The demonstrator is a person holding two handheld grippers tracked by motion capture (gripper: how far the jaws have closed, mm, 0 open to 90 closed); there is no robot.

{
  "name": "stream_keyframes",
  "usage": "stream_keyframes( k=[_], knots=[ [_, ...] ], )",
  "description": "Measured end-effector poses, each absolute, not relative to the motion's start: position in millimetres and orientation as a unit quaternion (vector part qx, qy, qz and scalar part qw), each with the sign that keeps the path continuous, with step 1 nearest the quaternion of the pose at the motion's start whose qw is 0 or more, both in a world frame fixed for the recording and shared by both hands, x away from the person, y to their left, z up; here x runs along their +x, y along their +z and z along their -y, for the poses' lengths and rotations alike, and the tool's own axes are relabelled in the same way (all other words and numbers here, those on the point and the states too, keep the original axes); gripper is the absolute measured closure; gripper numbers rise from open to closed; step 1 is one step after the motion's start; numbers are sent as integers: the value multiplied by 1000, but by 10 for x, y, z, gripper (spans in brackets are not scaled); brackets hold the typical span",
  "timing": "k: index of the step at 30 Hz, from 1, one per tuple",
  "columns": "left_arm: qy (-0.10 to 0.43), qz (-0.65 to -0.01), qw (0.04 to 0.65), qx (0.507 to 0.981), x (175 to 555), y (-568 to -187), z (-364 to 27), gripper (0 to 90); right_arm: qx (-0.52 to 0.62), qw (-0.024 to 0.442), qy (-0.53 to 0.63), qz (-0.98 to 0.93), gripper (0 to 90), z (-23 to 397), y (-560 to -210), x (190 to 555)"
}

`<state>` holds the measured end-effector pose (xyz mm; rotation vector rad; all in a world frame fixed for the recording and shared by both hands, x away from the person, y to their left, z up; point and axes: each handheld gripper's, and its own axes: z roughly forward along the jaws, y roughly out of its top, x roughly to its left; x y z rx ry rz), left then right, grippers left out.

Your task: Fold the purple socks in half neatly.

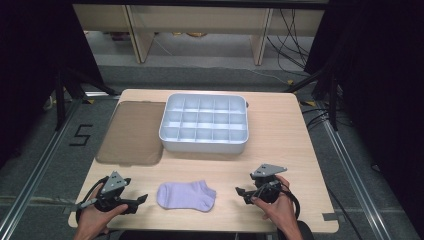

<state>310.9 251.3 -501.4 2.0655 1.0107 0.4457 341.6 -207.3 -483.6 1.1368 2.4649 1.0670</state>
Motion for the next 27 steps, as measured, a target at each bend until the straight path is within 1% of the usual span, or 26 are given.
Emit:
stream_keyframes(
  k=[5,6,9,14,16,21,23,25,27],
  knots=[
    [180,-395,385,815,3117,-5012,-2520,151,389,108,364,-839,264,2068,-4835,3408],
    [177,-395,390,813,3115,-5012,-2516,151,372,122,369,-843,265,2082,-4841,3433],
    [179,-393,388,814,3119,-5010,-2523,151,369,125,375,-841,267,2078,-4846,3440],
    [173,-404,390,809,3112,-5019,-2510,151,371,102,384,-840,277,2028,-4819,3420],
    [179,-394,387,814,3121,-5014,-2523,151,368,97,387,-840,286,2002,-4812,3411],
    [176,-405,391,808,3110,-5015,-2507,151,363,91,393,-840,313,1913,-4789,3390],
    [179,-392,385,816,3122,-5003,-2519,151,358,85,393,-843,321,1863,-4769,3382],
    [177,-395,392,812,3115,-5007,-2497,151,356,88,393,-843,321,1842,-4768,3381],
    [182,-383,379,823,3119,-4996,-2512,152,349,87,390,-847,326,1802,-4759,3379]
  ],
)
